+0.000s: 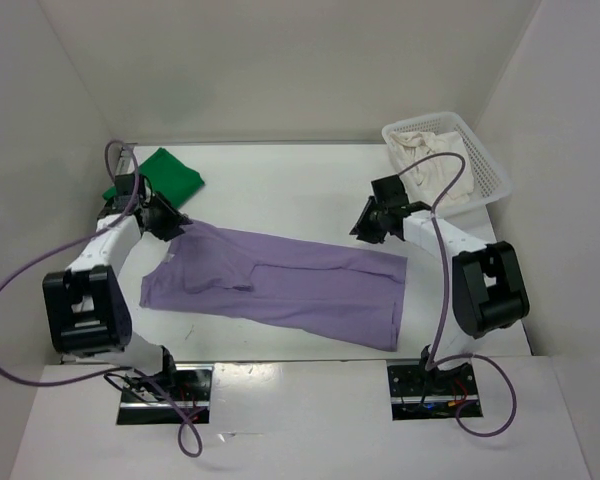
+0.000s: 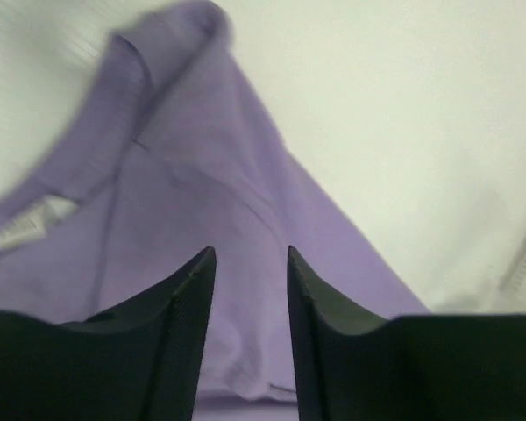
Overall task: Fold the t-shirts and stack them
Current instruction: Fold the other side of the tshirt into a rectangle
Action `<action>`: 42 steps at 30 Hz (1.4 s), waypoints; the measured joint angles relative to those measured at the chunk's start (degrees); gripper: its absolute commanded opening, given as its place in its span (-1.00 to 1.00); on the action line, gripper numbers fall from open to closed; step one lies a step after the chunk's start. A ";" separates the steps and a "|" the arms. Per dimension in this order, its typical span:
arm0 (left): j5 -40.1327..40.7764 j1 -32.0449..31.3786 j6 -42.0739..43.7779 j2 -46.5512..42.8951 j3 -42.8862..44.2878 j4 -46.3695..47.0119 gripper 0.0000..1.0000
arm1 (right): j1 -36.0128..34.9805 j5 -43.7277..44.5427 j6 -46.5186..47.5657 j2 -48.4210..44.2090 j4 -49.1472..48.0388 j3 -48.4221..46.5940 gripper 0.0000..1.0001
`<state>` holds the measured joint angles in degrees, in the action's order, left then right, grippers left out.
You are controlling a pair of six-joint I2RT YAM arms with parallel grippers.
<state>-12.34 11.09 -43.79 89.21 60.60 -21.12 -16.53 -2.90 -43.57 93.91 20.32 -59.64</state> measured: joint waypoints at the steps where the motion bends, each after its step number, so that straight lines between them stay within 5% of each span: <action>1: -0.24 -0.35 -0.09 -2.40 -0.92 -0.02 -0.23 | -0.52 -0.15 0.00 -0.96 -0.02 -0.15 -0.29; 5: -1.70 -1.38 0.04 -9.14 -5.84 -0.31 -0.27 | -3.43 -1.27 0.94 -0.44 -0.04 -2.23 -0.20; 10: -3.52 -1.77 0.07 -5.31 -8.50 -0.76 -0.23 | -4.46 -2.51 1.73 6.27 -0.04 -3.67 -0.15; 20: -5.97 -10.93 -1.27 -3.23 -13.68 2.49 -0.21 | -4.48 -3.45 -2.01 7.93 -3.54 1.97 -0.53; 27: -8.55 -6.25 -1.42 1.16 -16.55 2.67 -0.05 | -3.69 -2.36 -6.47 4.39 -5.95 7.13 -0.56; 34: -7.69 -5.60 0.24 1.99 -10.19 0.48 -0.15 | -1.77 -1.84 -7.82 1.95 -5.20 9.03 -0.51; 40: -8.57 -5.60 2.19 -8.04 -11.69 -1.31 -0.23 | -1.53 -0.90 -7.21 -3.02 1.44 5.18 -0.39; 42: -9.51 -5.64 1.97 -10.43 -13.68 -1.07 -0.23 | -2.12 -2.14 -6.29 -3.58 2.16 0.81 -0.67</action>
<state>-21.85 5.45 -41.82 78.78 46.92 -22.20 -18.65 -5.04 -49.87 90.32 22.48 -58.83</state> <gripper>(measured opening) 0.386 0.261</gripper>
